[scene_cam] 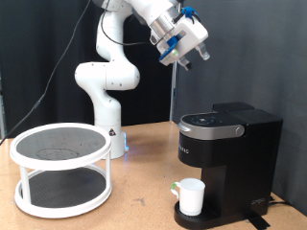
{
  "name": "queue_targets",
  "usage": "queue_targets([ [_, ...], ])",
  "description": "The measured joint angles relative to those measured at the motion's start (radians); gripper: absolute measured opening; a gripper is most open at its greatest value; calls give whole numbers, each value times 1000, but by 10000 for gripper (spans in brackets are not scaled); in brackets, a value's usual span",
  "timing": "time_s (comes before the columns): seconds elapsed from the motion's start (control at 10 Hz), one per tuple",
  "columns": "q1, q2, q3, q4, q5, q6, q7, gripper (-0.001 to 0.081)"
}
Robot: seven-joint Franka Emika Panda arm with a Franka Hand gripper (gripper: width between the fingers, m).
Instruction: Make a cup of coffee with the keurig machine
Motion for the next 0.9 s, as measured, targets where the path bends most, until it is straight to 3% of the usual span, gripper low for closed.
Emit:
queue_targets([
  [0.2, -74, -1, 112, 51, -211, 48, 80, 734],
  [0.4, -139, 11, 192, 110, -330, 47, 119, 734],
  [0.6, -165, 58, 211, 165, -389, -26, 102, 734],
  [0.9, -180, 176, 204, 230, -366, -93, 97, 734],
])
